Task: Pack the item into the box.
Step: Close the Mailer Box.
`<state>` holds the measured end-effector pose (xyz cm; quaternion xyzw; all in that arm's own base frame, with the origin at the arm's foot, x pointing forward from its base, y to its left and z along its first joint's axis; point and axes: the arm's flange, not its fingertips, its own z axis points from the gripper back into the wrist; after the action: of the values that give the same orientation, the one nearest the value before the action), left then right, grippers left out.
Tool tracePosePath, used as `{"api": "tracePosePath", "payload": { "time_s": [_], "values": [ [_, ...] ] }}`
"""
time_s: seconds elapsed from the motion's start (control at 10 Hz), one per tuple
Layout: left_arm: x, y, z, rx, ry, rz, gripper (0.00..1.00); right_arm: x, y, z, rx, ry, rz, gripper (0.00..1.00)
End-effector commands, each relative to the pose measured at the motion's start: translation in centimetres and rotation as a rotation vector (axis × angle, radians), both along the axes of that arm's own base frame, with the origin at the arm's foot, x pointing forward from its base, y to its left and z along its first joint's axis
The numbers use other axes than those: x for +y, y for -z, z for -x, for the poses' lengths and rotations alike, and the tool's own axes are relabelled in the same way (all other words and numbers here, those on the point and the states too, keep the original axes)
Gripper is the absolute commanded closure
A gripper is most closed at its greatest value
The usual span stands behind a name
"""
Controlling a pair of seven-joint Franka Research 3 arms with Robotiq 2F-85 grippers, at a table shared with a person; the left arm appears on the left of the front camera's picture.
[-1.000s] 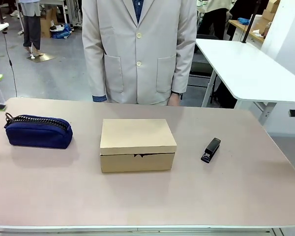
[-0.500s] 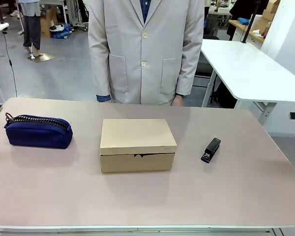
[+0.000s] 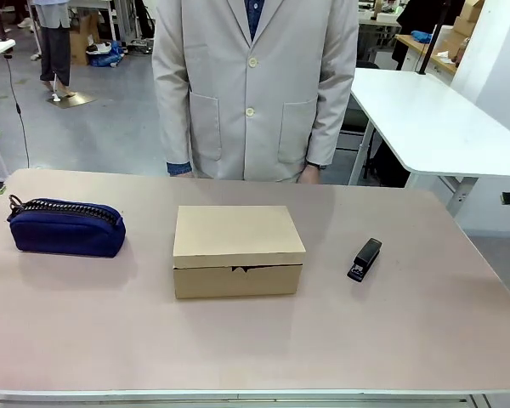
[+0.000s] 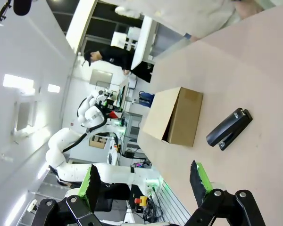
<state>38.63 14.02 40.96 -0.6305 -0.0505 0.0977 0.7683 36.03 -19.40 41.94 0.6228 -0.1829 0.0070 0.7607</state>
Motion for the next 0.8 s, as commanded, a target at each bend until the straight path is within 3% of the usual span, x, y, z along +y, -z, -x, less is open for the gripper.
{"api": "tracePosePath", "payload": {
  "time_s": [0.0,0.7],
  "values": [
    [-0.03,0.07,0.54,-0.020,0.002,-0.012,0.00,0.11,-0.30,0.26,-0.004,-0.002,-0.008,0.00],
    [-0.03,0.07,0.54,-0.020,0.002,-0.012,0.00,0.11,-0.30,0.26,-0.004,-0.002,-0.008,0.00]
  ]
}}
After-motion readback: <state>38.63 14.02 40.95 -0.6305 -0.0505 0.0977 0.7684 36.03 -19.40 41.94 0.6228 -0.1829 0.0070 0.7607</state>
